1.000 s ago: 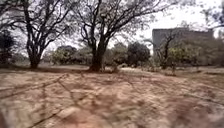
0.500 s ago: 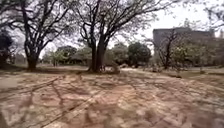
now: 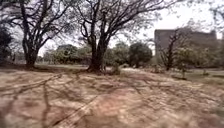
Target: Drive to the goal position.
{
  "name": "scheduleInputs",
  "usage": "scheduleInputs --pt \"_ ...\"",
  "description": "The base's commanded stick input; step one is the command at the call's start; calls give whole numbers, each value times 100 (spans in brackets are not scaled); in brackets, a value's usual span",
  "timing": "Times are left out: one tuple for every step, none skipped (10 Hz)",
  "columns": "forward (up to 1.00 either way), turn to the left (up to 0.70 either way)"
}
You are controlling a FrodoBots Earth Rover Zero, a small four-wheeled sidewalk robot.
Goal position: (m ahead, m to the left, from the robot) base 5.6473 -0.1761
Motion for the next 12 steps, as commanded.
scheduleInputs --pt "70 -35" --pt "70 -34" --pt "70 -30" --pt "70 -15" --pt "70 0" --pt "70 0" --pt "70 0" --pt "70 0" --pt "70 0" --pt "70 0" --pt "70 0" --pt "70 0"
